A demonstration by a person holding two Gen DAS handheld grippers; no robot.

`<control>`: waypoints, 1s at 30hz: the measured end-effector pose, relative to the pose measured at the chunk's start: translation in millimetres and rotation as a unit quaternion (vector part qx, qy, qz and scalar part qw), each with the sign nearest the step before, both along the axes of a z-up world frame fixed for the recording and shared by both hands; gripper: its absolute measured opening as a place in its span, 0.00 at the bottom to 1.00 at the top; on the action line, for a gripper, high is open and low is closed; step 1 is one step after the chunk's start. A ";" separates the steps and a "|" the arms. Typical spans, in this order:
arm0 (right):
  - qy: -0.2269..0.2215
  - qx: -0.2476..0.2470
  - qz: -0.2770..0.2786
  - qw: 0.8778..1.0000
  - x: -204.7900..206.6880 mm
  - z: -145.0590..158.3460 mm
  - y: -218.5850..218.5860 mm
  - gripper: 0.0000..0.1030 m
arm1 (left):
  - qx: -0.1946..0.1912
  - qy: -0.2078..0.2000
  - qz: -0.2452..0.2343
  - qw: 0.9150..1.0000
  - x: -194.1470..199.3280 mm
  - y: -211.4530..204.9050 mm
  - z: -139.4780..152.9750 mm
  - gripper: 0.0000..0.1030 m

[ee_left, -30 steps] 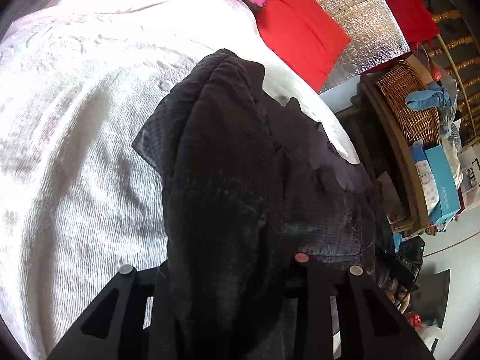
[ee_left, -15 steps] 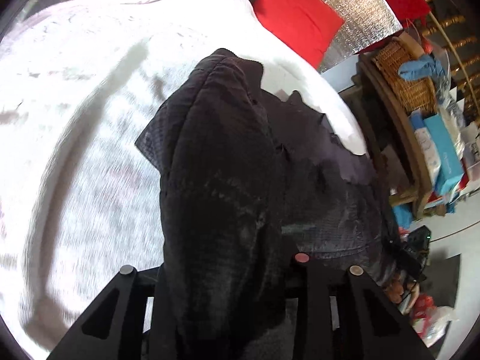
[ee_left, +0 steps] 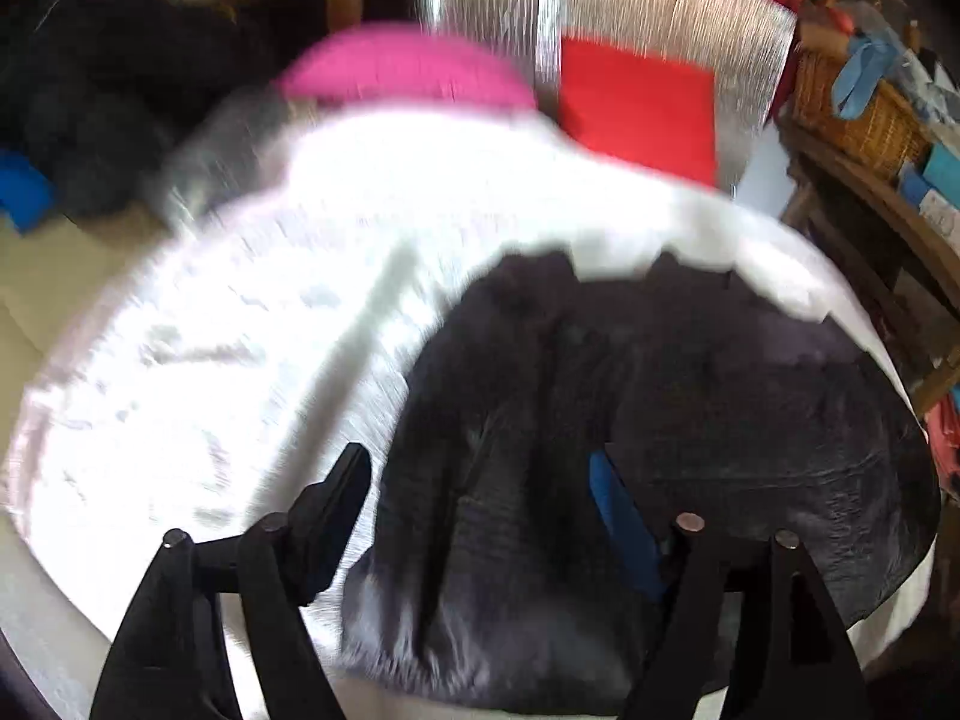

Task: Fold large clothes
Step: 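Lower the folded jacket onto the bed and open both grippers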

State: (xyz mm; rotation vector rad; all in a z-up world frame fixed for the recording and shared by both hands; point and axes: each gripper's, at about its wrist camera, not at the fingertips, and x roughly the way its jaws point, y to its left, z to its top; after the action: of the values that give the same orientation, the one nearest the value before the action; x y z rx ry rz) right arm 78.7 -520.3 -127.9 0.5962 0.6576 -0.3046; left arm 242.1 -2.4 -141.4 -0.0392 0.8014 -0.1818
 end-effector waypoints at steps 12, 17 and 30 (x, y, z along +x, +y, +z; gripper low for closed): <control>0.068 -0.087 0.099 0.989 31.8 -23.4 94.7 0.56 | 0.063 -0.004 -0.012 0.998 -49.0 -25.4 -30.8 0.81; 0.121 -0.124 0.111 0.979 41.1 -46.3 99.7 0.56 | 0.099 0.011 -0.009 0.995 -40.6 -35.0 -53.7 0.82; -0.012 -0.213 0.086 0.973 -51.7 66.6 176.9 0.59 | 0.101 -0.193 0.041 0.975 -156.5 -32.0 116.1 0.99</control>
State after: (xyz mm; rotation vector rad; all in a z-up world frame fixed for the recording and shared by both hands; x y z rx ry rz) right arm 27.0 -343.4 -61.3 0.1303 0.5921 -0.2648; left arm 85.6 -34.4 -25.3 0.1521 0.4252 -0.0264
